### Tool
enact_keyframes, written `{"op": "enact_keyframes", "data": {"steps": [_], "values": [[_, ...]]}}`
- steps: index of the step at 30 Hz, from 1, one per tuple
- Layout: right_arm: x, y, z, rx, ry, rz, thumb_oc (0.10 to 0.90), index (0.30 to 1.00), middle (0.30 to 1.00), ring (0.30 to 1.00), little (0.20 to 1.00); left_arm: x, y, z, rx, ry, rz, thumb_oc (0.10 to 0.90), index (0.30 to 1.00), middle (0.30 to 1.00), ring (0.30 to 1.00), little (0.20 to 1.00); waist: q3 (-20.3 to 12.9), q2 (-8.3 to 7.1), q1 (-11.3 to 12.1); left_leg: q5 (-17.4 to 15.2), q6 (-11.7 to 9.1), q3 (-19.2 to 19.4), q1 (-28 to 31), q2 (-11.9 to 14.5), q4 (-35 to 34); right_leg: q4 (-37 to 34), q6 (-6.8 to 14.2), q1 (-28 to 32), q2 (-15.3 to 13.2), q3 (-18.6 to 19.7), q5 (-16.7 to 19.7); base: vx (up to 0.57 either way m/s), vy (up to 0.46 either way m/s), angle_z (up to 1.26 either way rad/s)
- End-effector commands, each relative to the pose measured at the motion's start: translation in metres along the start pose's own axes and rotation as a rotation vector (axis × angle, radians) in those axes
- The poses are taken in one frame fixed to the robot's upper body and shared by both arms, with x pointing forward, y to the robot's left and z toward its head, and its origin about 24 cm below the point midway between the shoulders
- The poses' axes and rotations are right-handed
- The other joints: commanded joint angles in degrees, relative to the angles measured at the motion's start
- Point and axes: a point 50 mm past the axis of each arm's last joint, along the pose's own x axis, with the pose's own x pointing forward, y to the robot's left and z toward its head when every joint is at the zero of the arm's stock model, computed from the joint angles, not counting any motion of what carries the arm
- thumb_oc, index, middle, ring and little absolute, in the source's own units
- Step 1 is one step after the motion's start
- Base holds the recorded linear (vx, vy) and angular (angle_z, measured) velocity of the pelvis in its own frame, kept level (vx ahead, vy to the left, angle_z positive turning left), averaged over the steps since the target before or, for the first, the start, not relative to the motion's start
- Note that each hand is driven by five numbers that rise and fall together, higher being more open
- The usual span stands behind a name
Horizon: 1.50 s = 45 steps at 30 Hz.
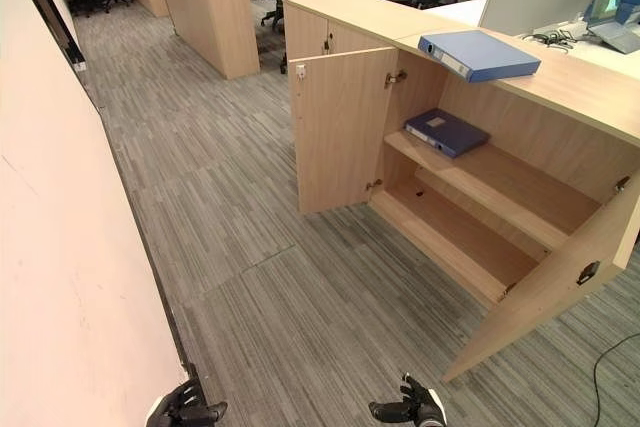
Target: Put the empty folder in the office cabinet
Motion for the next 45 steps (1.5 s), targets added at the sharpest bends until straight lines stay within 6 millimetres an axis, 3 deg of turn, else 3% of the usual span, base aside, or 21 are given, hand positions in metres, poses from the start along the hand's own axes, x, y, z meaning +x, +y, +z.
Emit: {"op": "enact_keyframes", "data": {"steps": [1, 12, 31, 39, 41, 42, 43, 45], "values": [[0.005, -0.006, 0.019, 0.020, -0.062, -0.019, 0.800, 0.900, 0.900, 0.900, 0.900, 0.008, 0.000, 0.017, 0.030, -0.060, -0.012, 0.800, 0.900, 0.900, 0.900, 0.900, -1.1, -1.53, -0.5, -1.5, -4.1, 1.0, -1.5, 2.6, -0.3, 0.9, 5.3, 2.4, -4.4, -2.1, -5.7, 0.00, 0.000, 0.00], [0.006, -0.011, 0.010, 0.004, -0.013, -0.035, 0.800, 0.900, 0.900, 0.900, 0.900, 0.009, 0.000, 0.012, 0.043, -0.031, -0.008, 0.800, 0.900, 0.900, 0.900, 0.900, -0.9, -1.34, -0.6, -1.2, -4.3, 0.8, -1.7, 2.7, -0.3, 0.6, 5.2, 2.3, -4.3, -2.2, -5.7, 0.00, 0.000, 0.00], [0.007, -0.014, 0.018, 0.023, -0.038, -0.048, 0.800, 0.900, 0.900, 0.900, 0.900, 0.010, 0.000, 0.014, 0.031, -0.028, 0.000, 0.800, 0.900, 0.900, 0.900, 0.900, 0.3, -1.20, -1.1, -1.6, -4.9, 0.3, -2.8, 3.5, 1.6, 0.9, 4.4, 2.0, -3.4, -2.3, -6.7, 0.01, -0.030, 0.00], [0.008, -0.019, 0.020, 0.017, -0.039, -0.058, 0.800, 0.900, 0.900, 0.900, 0.900, 0.014, -0.001, 0.026, 0.022, -0.058, -0.006, 0.800, 0.900, 0.900, 0.900, 0.900, 2.1, -1.71, -1.3, -3.0, -6.5, 0.1, -7.4, 5.1, 10.2, 2.6, 2.8, 1.3, -2.4, -2.7, -8.5, 0.01, -0.112, 0.04], [0.009, -0.023, 0.025, 0.029, -0.050, -0.071, 0.800, 0.900, 0.900, 0.900, 0.900, 0.017, -0.003, 0.039, -0.008, -0.100, -0.010, 0.800, 0.900, 0.900, 0.900, 0.900, 3.5, -2.27, -1.7, -1.2, -8.5, 1.7, -12.1, 6.6, 18.5, 2.9, 1.6, 1.5, -2.3, -3.6, -9.0, -0.02, -0.125, 0.19], [0.009, -0.023, 0.025, 0.030, -0.051, -0.071, 0.800, 0.900, 0.900, 0.900, 0.900, 0.017, -0.003, 0.039, -0.008, -0.100, -0.010, 0.800, 0.900, 0.900, 0.900, 0.900, 3.3, -2.31, -1.8, -1.1, -8.4, 1.6, -12.4, 6.5, 18.5, 2.9, 1.6, 1.3, -2.3, -3.7, -9.0, 0.02, -0.150, 0.39], [0.008, -0.026, 0.023, 0.032, -0.038, -0.078, 0.800, 0.900, 0.900, 0.900, 0.900, 0.017, -0.003, 0.040, -0.020, -0.102, -0.009, 0.800, 0.900, 0.900, 0.900, 0.900, 4.0, -2.55, -1.7, 0.8, -9.0, 3.3, -15.0, 8.3, 26.7, 2.5, 0.7, 2.3, -1.9, -4.0, -9.2, 0.05, -0.150, 0.40], [0.008, -0.029, 0.019, 0.035, -0.021, -0.090, 0.800, 0.900, 0.900, 0.900, 0.900, 0.016, -0.003, 0.037, -0.033, -0.088, -0.005, 0.800, 0.900, 0.900, 0.900, 0.900, 4.7, -2.29, -1.4, 4.1, -9.3, 4.0, -17.9, 10.2, 30.9, 1.4, 0.1, 4.4, -0.9, -4.3, -9.7, 0.12, -0.144, 0.22]]}}
